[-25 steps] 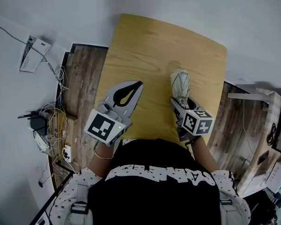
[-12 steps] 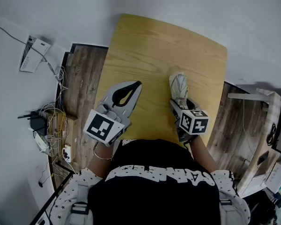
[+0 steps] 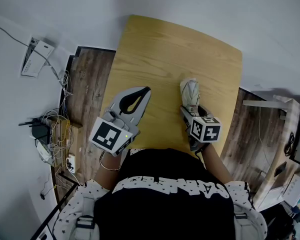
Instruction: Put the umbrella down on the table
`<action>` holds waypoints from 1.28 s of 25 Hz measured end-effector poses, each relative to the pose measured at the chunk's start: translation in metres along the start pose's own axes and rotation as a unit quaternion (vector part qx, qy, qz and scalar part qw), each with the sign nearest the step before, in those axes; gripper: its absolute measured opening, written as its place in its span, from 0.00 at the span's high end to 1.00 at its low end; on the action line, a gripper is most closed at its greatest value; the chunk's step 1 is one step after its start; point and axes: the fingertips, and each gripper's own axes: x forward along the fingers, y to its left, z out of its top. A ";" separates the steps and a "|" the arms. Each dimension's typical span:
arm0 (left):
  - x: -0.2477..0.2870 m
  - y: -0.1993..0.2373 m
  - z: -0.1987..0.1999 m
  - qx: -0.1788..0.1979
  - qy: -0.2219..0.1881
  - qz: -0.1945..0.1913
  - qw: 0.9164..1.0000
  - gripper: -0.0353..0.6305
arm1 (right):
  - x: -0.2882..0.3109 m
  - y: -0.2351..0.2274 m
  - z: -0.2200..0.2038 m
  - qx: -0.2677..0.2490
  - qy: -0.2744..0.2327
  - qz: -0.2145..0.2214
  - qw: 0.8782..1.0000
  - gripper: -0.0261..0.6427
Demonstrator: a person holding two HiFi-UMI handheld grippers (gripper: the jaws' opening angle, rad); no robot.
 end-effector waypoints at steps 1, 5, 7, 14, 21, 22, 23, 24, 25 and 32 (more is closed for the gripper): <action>0.000 0.000 0.000 0.000 0.000 0.000 1.000 0.95 | 0.000 0.000 0.000 0.000 0.000 -0.001 1.000 0.51; 0.000 -0.002 0.002 -0.001 0.001 0.001 1.000 0.95 | -0.001 0.000 0.000 0.002 -0.002 -0.002 1.000 0.51; -0.001 -0.003 0.002 0.000 0.000 0.001 1.000 0.95 | -0.001 0.000 0.001 0.006 -0.004 -0.003 1.000 0.51; -0.003 -0.007 0.004 0.002 -0.007 -0.003 1.000 0.95 | -0.007 -0.005 0.004 0.011 -0.019 -0.011 1.000 0.50; -0.005 -0.014 0.005 0.006 -0.009 -0.013 1.000 0.95 | -0.017 -0.003 0.009 0.013 -0.042 -0.013 0.999 0.48; -0.006 -0.015 0.006 0.007 -0.010 -0.015 1.000 0.95 | -0.019 -0.002 0.009 0.012 -0.045 -0.014 0.999 0.48; -0.006 -0.017 0.006 0.009 -0.010 -0.017 1.000 0.95 | -0.021 -0.002 0.010 0.013 -0.049 -0.014 0.999 0.48; -0.006 -0.018 0.008 0.010 -0.011 -0.018 1.000 0.95 | -0.023 -0.001 0.011 0.013 -0.053 -0.014 0.998 0.48; -0.007 -0.020 0.009 0.011 -0.011 -0.019 1.000 0.95 | -0.026 -0.001 0.011 0.013 -0.056 -0.015 0.998 0.48; -0.009 -0.034 0.012 0.017 -0.003 -0.035 0.999 0.95 | -0.045 0.005 0.018 0.017 -0.086 -0.015 0.996 0.49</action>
